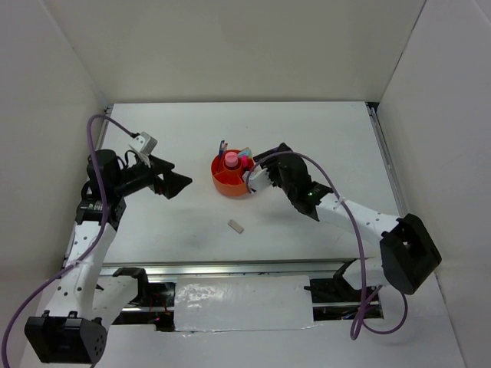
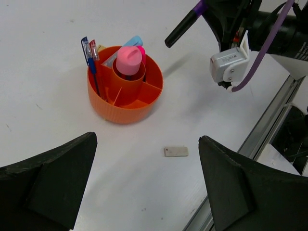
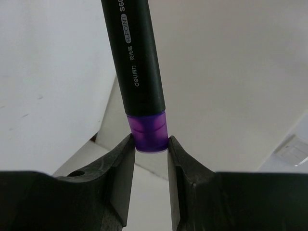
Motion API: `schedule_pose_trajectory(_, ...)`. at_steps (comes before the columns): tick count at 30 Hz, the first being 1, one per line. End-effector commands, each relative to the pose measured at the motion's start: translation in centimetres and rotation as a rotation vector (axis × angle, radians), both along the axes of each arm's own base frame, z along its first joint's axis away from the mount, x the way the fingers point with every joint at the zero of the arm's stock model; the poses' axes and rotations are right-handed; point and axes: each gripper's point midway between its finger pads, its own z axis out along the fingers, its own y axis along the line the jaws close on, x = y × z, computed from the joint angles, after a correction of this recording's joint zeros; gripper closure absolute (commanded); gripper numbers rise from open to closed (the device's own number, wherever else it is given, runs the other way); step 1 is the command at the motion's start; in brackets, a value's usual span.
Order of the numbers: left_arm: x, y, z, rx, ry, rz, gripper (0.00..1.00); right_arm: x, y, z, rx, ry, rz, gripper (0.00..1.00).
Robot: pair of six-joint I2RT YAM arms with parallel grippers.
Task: Sort the stationery into containers
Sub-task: Pick up the pen from the center of the board, then place the pen in the storage box.
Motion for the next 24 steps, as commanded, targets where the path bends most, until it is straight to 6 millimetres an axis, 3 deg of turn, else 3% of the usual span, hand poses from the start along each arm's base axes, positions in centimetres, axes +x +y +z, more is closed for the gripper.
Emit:
schedule_pose_trajectory(1, 0.0, -0.1, 2.1, -0.039, -0.074, -0.024, 0.01, 0.3, 1.3, 4.9, 0.048, -0.224, 0.136, 1.00)
schedule_pose_trajectory(9, -0.1, 0.6, 1.9, -0.040, -0.085, -0.007, 0.01, -0.6, 1.2, 6.3, 0.027, -0.414, 0.332, 1.00)
schedule_pose_trajectory(15, 0.1, 0.8, 1.8, -0.051, -0.083, -0.001, 0.01, -0.9, 2.1, 9.6, 0.063, -0.631, 0.432, 1.00)
schedule_pose_trajectory(20, 0.0, 0.9, 1.3, -0.051, -0.077, 0.005, 0.01, -0.8, 2.7, 9.7, 0.043, -0.659, 0.492, 1.00)
schedule_pose_trajectory(24, 0.1, 1.2, 1.3, -0.053, -0.074, 0.011, 0.01, -0.9, 3.2, 8.5, -0.006, -0.619, 0.527, 1.00)
